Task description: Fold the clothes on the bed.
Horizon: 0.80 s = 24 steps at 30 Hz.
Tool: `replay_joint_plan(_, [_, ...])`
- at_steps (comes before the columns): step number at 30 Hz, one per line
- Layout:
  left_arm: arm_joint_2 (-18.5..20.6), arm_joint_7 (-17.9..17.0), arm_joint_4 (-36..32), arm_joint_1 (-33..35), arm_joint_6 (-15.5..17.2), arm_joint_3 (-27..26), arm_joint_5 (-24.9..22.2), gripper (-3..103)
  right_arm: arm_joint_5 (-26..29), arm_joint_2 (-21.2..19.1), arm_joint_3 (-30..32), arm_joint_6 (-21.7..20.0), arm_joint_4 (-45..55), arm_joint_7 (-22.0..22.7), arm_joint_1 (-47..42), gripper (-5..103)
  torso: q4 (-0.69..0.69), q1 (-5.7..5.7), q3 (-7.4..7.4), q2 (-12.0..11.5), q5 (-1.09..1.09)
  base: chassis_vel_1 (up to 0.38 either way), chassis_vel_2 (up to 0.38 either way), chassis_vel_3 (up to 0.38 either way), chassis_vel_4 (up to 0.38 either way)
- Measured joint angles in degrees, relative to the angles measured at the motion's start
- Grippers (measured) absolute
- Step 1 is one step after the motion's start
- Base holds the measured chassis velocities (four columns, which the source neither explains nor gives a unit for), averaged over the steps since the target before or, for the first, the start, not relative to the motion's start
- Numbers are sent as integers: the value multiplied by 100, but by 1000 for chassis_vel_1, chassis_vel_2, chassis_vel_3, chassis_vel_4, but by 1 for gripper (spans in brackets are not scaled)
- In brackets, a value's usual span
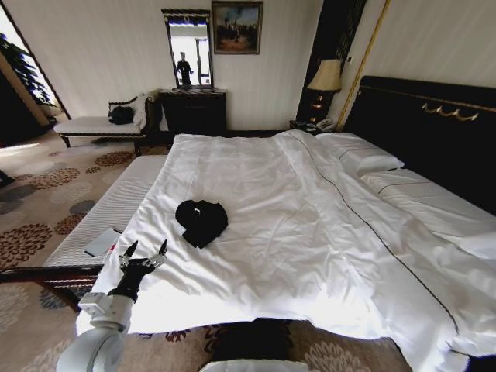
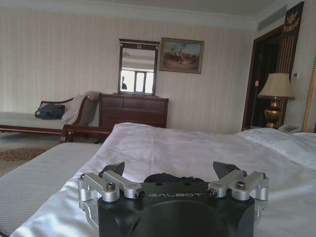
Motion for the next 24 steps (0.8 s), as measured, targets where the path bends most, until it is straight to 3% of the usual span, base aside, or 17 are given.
replay_joint_plan(14, [-104, 0, -2, 100, -2, -22, 11, 100, -568, 174, -311, 454, -619, -36, 84, 1, -7, 0, 0, 0, -2, 0, 0, 0, 0])
replay_joint_plan(24, [-129, 0, 9, 154, -27, -64, 0, 100, -620, -54, -344, 472, -1189, 186, 312, 1, 1, 0, 0, 0, 1, 0, 0, 0, 0])
